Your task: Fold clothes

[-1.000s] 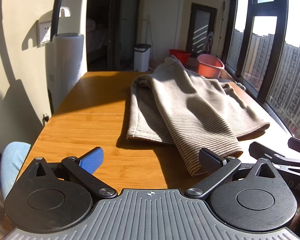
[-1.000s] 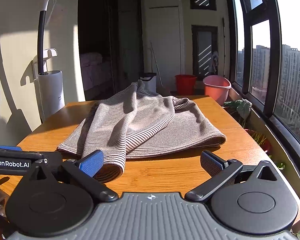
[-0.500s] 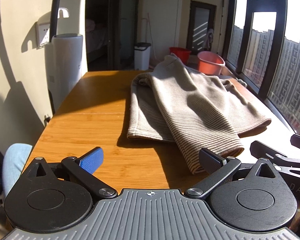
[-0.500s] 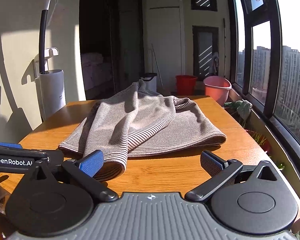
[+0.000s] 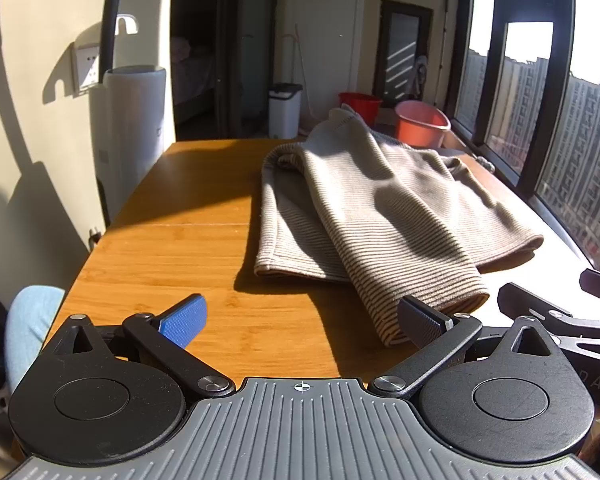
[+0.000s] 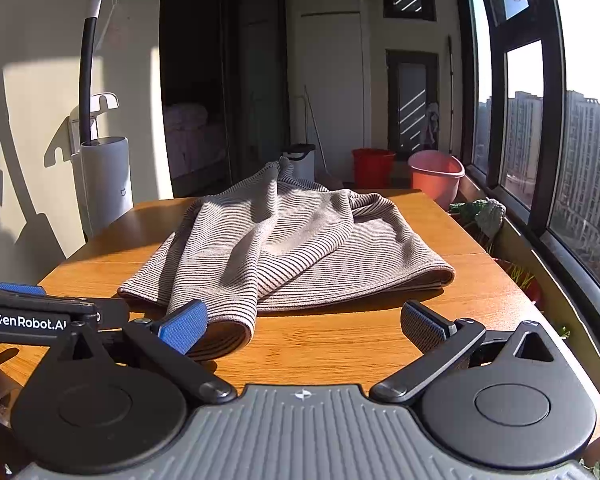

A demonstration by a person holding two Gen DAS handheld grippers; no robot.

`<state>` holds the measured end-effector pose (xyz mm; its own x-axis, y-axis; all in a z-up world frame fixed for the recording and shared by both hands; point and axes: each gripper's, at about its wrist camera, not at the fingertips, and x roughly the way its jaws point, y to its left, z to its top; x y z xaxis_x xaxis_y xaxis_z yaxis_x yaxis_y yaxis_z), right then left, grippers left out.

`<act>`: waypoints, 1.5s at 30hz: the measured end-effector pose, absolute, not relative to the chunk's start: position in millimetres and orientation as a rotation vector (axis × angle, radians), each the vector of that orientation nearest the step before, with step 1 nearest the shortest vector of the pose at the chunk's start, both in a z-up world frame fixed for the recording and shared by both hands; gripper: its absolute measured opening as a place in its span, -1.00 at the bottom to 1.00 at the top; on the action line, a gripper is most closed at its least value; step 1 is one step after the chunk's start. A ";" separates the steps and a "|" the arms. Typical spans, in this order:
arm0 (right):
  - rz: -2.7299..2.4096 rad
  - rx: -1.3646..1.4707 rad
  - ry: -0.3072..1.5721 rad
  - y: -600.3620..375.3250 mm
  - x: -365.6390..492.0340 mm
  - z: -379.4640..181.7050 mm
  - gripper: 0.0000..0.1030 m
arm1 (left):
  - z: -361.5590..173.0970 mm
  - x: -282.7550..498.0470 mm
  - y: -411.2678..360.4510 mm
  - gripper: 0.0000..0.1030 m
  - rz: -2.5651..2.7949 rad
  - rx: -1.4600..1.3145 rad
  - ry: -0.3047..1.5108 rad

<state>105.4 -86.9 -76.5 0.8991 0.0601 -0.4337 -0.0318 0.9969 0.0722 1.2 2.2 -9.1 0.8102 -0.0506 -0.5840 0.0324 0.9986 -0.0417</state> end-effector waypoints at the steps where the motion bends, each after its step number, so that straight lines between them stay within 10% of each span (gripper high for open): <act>1: 0.048 0.065 0.455 -86.9 105.6 -76.4 1.00 | -9.2 1.2 2.5 1.00 -0.045 -0.030 0.625; 45: 0.030 0.070 0.446 -87.5 111.3 -79.4 1.00 | -12.3 8.9 4.5 1.00 -0.036 -0.031 0.652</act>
